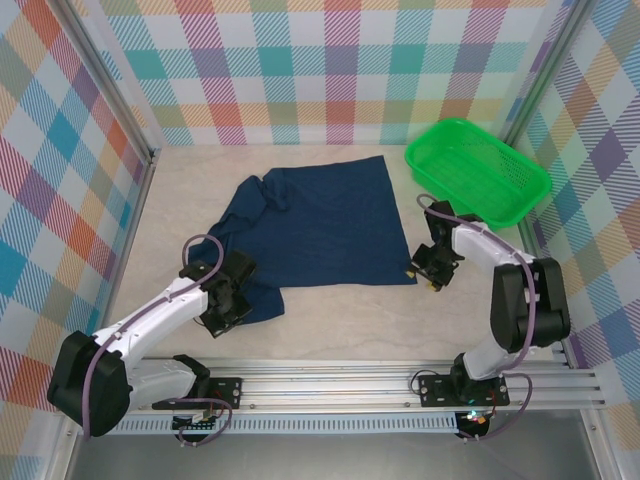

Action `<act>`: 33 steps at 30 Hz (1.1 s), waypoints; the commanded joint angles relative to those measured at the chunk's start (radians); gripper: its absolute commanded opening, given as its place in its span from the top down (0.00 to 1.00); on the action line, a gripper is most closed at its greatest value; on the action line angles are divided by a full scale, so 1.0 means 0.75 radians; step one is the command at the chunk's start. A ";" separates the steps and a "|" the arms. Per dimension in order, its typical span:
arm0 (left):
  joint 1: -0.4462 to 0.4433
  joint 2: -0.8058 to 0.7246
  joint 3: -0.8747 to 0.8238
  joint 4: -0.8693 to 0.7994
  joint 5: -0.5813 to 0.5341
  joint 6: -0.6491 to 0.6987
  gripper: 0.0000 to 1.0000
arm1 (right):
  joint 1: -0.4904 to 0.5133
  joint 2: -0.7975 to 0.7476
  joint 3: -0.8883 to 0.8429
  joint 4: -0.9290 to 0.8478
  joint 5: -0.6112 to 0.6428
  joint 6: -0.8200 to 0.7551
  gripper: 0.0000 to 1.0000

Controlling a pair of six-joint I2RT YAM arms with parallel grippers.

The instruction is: Fold and stack the t-shirts

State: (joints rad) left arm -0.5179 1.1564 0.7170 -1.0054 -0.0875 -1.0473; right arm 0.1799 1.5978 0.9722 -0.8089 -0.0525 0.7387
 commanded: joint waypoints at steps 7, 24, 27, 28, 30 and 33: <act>-0.011 0.003 0.028 -0.065 -0.040 0.009 1.00 | 0.006 0.126 -0.018 0.102 -0.088 0.052 0.55; -0.013 -0.018 0.038 -0.066 -0.035 0.016 1.00 | 0.023 0.203 0.105 0.147 -0.109 0.014 0.73; -0.013 -0.030 0.038 -0.072 -0.035 0.018 1.00 | 0.033 0.185 0.129 0.098 -0.106 0.015 0.65; -0.012 -0.032 0.038 -0.073 -0.036 0.018 1.00 | 0.037 0.173 0.126 0.078 -0.100 0.021 0.63; -0.013 -0.038 0.036 -0.071 -0.036 0.018 1.00 | 0.042 0.146 0.112 0.043 -0.083 0.036 0.62; -0.013 -0.035 0.031 -0.066 -0.029 0.016 1.00 | 0.050 0.109 0.075 0.033 -0.069 0.052 0.58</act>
State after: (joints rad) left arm -0.5179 1.1439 0.7246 -1.0206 -0.0986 -1.0466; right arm 0.2104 1.7184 1.0435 -0.7559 -0.1051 0.7670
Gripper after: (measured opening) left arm 0.050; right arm 0.415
